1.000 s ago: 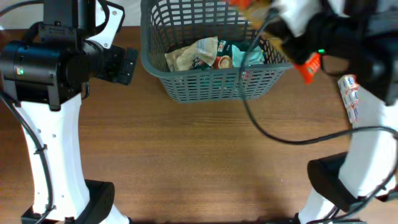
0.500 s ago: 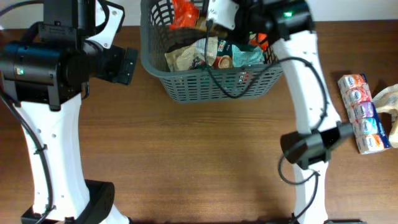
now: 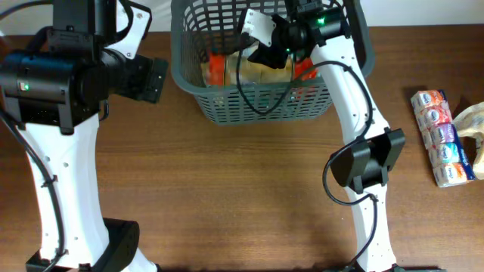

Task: Pack container
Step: 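Lift the pasta packet with the right gripper and lower it into the basket, then open the right gripper and withdraw it from the basket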

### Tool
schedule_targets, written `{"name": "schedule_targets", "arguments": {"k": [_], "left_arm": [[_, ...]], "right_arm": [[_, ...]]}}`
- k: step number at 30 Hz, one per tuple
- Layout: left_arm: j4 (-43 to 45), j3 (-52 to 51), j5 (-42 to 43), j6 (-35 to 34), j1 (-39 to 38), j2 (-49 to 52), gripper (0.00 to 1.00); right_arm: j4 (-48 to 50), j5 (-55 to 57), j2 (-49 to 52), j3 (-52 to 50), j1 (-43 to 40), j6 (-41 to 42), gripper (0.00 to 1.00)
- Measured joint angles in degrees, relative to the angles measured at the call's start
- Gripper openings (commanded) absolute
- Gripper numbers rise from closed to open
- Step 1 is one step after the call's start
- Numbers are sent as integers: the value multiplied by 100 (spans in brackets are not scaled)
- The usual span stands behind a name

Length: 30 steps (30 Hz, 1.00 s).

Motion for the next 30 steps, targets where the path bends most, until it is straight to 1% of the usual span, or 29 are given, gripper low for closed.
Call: {"name": "schedule_targets", "arguments": {"k": [2,3,5,8,12,14,16,19,20,21,22,24,26,30], "left_arm": [[0,0,0,0,0,0,99],[2,0,0,0,0,0,99],[2,0,0,0,0,0,99],[0,0,0,0,0,0,99],[2,0,-2,0,0,2,99],[2,0,0,0,0,0,99],[2,0,0,0,0,0,99],[2,0,0,0,0,0,99],[0,0,0,0,0,0,99],[2,0,0,0,0,2,99],[2,0,-2,0,0,0,99],[2,0,0,0,0,0,99],[2,0,0,0,0,0,99],[2,0,0,0,0,0,99]], "right_arm": [[-4,-7,-101,2,-48,345,55],[-9,-9,-245,4,-114,640,53],[-31,-15,-452,39,-212,931,50],[-116,-24,-1154,162,-542,1504,43],[-195,229,-2188,245,-1073,2146,38],[-260,629,-2857,352,-1484,2553,38],[-522,1102,-3346,426,-1799,2841,39],[-931,1869,-3716,479,-2197,3051,39],[-1137,2159,-3720,476,-2365,3091,44],[-1196,2286,-3700,457,-2446,3110,45],[-1187,2450,-3661,365,-2669,3156,49],[-1128,2612,-3595,223,-2968,3152,52],[-918,2717,-3552,-22,-3359,3176,53],[-267,2730,-3563,-863,-4210,3182,61]]}}
